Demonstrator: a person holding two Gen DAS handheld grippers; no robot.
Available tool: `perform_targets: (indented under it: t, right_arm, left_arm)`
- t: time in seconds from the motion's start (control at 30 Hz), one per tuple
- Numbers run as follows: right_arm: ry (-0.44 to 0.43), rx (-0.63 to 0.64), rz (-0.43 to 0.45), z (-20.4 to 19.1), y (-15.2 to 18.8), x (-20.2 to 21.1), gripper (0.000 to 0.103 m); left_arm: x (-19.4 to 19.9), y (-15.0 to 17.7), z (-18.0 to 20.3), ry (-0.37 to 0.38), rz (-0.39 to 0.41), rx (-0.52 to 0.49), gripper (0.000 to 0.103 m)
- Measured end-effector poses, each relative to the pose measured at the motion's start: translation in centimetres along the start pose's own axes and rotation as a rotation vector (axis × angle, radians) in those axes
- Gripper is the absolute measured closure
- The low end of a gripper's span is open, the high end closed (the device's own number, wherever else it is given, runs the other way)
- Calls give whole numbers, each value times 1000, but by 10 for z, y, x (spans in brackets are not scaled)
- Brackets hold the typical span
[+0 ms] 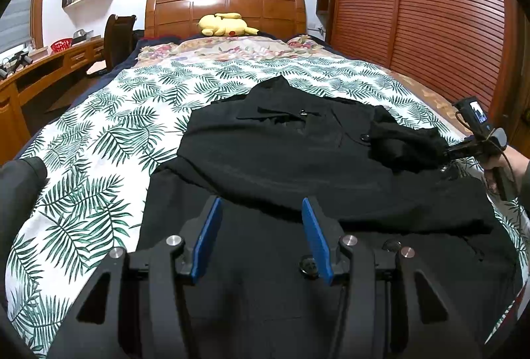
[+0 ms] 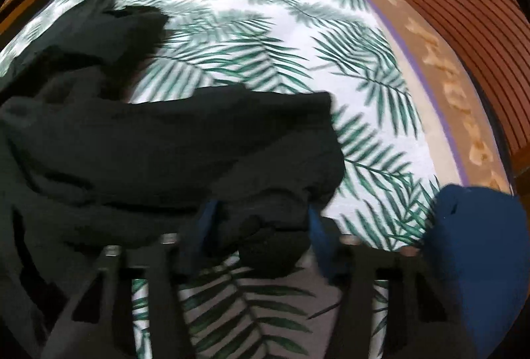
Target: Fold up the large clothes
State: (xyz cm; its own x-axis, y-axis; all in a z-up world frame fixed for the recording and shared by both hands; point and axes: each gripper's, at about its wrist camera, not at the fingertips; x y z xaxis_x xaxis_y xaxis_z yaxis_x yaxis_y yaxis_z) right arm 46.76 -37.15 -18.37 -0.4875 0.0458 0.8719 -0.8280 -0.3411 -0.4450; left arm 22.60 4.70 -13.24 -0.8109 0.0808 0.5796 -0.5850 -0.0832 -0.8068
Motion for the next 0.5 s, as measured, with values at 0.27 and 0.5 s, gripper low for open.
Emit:
perform_targets:
  t: [0.27, 0.5]
  right_arm:
    - [-1, 102, 134, -47, 2, 61, 89]
    - [-86, 194, 289, -98, 4, 153, 89]
  left_arm:
    - [23, 4, -14, -34, 21, 7, 54]
    - [56, 2, -26, -54, 60, 27, 54]
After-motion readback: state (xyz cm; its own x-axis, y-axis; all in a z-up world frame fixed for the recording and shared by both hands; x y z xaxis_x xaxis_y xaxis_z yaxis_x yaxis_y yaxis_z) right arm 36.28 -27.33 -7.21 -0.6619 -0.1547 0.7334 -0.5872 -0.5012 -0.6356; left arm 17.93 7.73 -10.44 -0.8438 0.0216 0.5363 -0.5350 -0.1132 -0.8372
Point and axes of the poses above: each gripper's, at about its wrist camera, not at the fingertips, and x roughly against the way its jaws point, z to its right, y to its underside, and after that the axes turned 3 degrees about x, right-handed
